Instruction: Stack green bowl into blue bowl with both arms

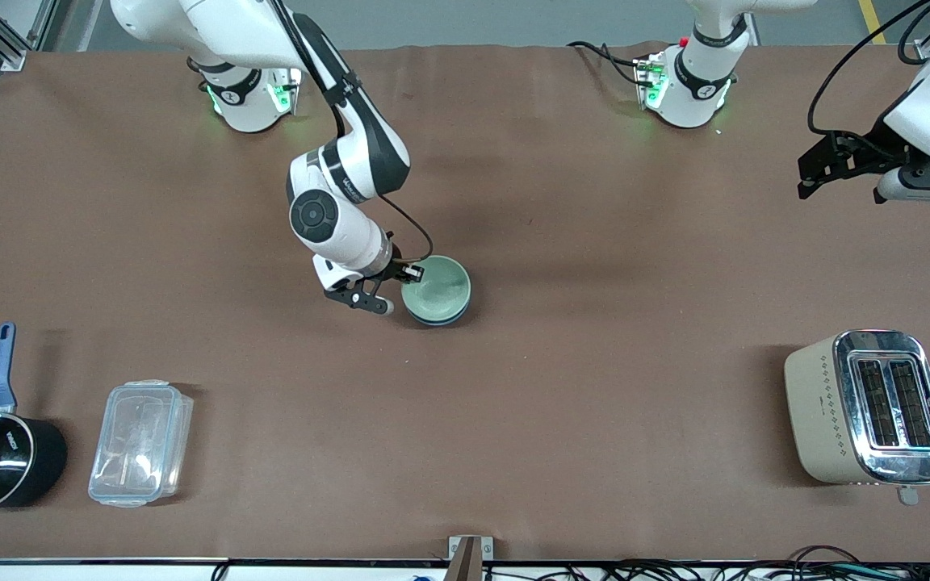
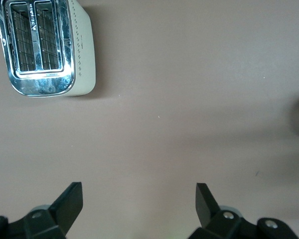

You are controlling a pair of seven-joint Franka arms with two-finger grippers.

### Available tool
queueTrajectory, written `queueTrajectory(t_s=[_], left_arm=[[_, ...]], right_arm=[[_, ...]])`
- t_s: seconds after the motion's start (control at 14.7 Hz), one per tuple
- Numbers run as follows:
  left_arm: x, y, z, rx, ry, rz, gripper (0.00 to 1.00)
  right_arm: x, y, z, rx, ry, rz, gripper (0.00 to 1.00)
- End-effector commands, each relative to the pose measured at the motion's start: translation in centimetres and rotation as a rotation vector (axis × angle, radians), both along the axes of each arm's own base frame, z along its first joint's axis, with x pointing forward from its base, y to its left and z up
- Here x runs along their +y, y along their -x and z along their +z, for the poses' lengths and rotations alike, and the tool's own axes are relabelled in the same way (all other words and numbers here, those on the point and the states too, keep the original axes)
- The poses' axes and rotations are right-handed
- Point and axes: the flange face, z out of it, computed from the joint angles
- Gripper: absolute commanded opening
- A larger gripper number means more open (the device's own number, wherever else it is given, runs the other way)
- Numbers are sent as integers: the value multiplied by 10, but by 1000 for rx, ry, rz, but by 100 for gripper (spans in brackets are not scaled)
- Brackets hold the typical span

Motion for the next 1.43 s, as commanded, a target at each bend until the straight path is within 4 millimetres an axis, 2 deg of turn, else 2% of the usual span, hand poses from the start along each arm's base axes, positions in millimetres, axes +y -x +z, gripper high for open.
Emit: queueTrajectory(t_s=[0.0, 0.27, 0.41, 0.48, 0.54, 0.61, 0.68, 0.75, 0.81, 0.95, 1.09, 1.29, 1.36], left_arm=[[2, 8, 4, -13, -1, 7, 100], [3, 9, 6, -15, 2, 30, 100], [3, 10, 9, -19, 3, 65, 100], [3, 10, 11, -23, 4, 73, 100], [3, 10, 11, -23, 4, 74, 100], [4, 10, 9, -21, 2, 74, 100], [4, 9, 9, -19, 1, 74, 100], [4, 9, 8, -18, -1, 74, 100], [4, 9, 8, -18, -1, 74, 100], [2, 9, 8, -18, -1, 71, 100], [0, 11, 9, -8, -3, 70, 100], [-1, 13, 8, 5, -6, 69, 100], [-1, 13, 9, 3, -5, 69, 100]], right_arm=[[4, -2, -5, 0, -3, -16, 8], [4, -3, -10, -11, -1, -22, 13], [4, -3, -9, -12, -3, -21, 25], [4, -3, -9, -12, -3, -21, 44], [3, -4, -8, -13, -2, -23, 68], [2, -6, -6, -11, -3, -24, 86], [-2, -10, 2, -18, -12, -28, 94], [-7, -15, 11, -22, -17, -32, 97], [-18, -21, 29, -17, -31, -43, 100], [-61, -40, 70, -2, -40, -74, 100], [-112, -55, 114, -3, -6, -46, 100], [-184, -66, 158, -72, 121, -7, 100], [-204, -67, 162, -74, 159, 17, 100]])
